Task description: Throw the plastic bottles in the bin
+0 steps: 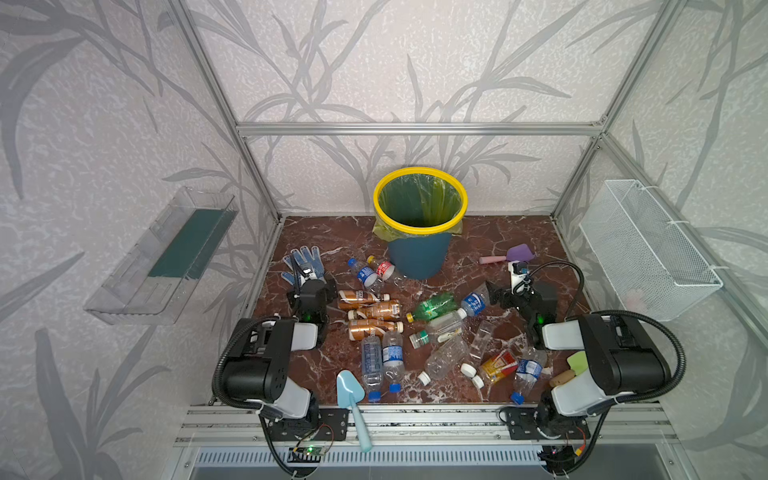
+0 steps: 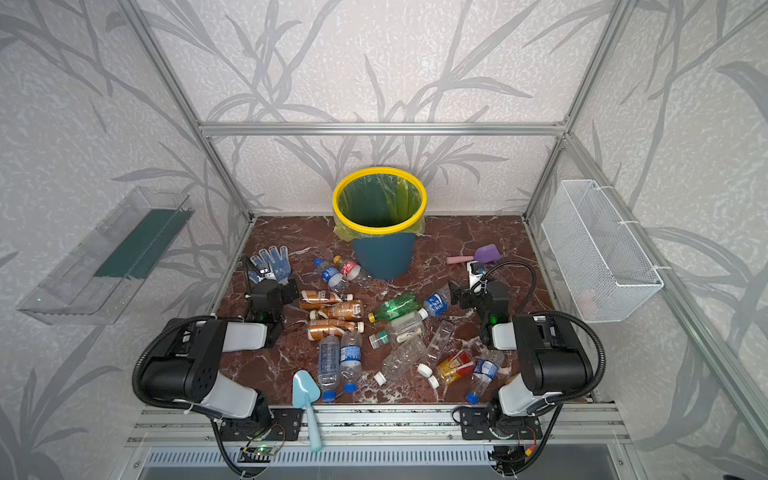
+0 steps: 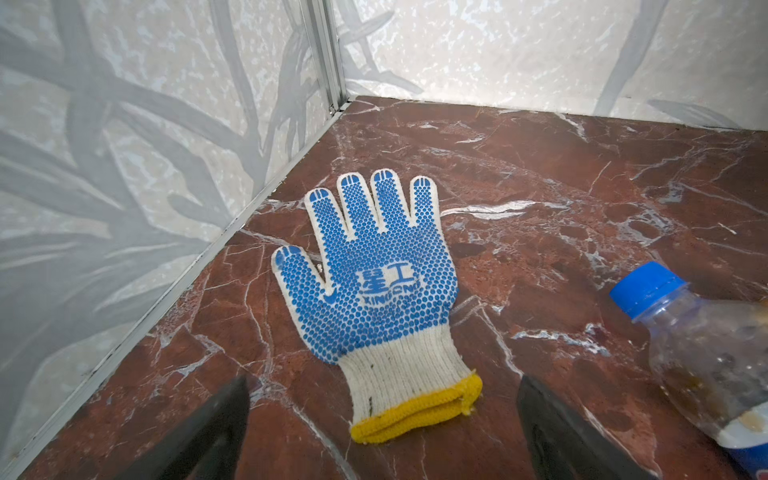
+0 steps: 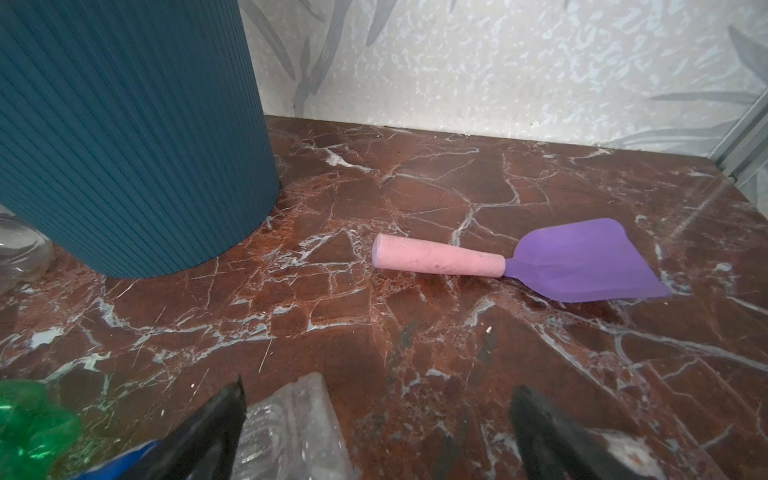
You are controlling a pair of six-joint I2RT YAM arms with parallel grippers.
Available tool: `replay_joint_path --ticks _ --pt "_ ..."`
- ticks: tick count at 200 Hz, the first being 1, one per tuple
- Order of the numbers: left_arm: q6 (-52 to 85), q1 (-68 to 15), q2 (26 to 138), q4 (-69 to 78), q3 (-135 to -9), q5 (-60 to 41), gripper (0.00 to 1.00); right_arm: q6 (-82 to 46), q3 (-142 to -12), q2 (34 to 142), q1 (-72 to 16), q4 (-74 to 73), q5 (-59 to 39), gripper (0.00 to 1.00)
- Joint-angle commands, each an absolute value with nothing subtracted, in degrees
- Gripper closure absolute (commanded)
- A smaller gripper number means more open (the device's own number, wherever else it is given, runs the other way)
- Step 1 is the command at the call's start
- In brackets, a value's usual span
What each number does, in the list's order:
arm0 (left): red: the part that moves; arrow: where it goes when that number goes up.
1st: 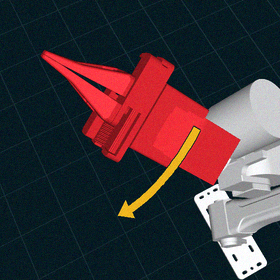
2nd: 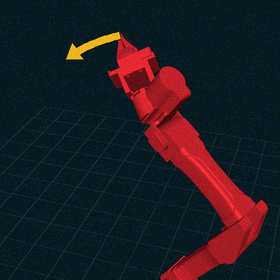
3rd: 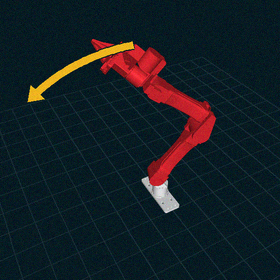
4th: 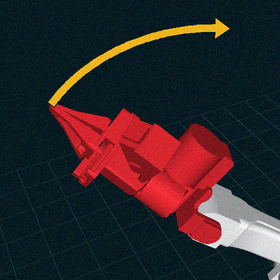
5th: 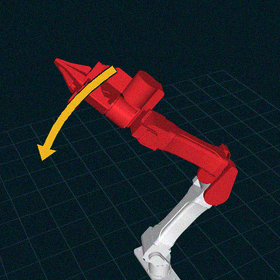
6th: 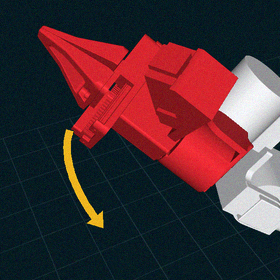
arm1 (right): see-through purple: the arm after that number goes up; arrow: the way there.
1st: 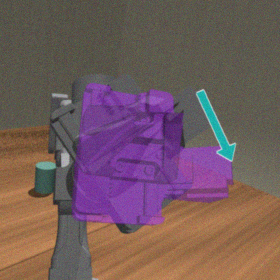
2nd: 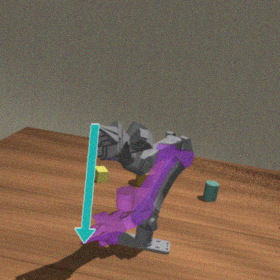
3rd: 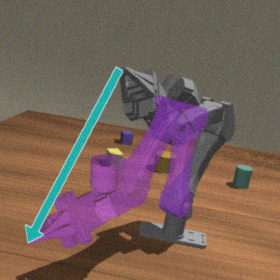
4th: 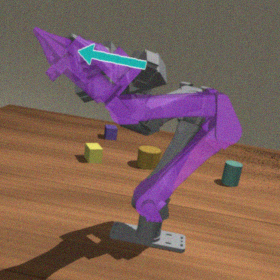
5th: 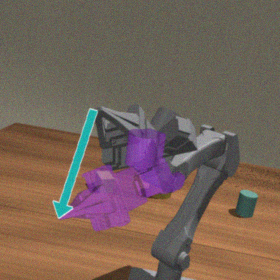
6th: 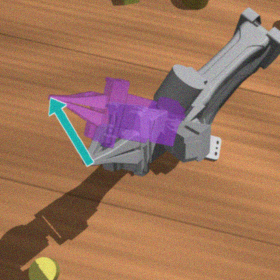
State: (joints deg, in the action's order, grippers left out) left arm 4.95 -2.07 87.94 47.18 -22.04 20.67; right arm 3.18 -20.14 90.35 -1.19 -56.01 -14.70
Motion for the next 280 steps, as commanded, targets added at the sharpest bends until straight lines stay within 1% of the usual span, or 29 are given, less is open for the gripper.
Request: replay_joint_path --ticks 1,204,227,261,267,280 --pt "4.83 -1.8 87.54 47.77 -22.86 20.4 0.0 3.8 -21.17 90.7 -1.32 -56.69 -15.47 0.01" --pt "4.83 -1.68 87.54 47.81 -22.86 20.4 0.0 3.85 -21.16 90.7 -1.32 -56.64 -15.47 0.01" --pt "4.9 -1.69 87.54 47.73 -22.85 20.39 0.0 3.7 -21.36 90.59 -1.47 -56.26 -14.33 0.01" --pt "5.18 -1.2 87.5 47.14 -23.11 19.16 0.0 3.65 -21.4 90.61 -1.55 -56.29 -14.41 0.01" --pt "5.11 -1.19 87.45 47.18 -23.03 19.17 0.02 3.63 -21.4 90.64 -1.5 -56.27 -14.38 0.01" --pt "4.93 -1.27 87.29 48.07 -22.81 19.41 0.1 3.52 -21.25 90.62 -1.38 -56.43 -14.79 0.0"
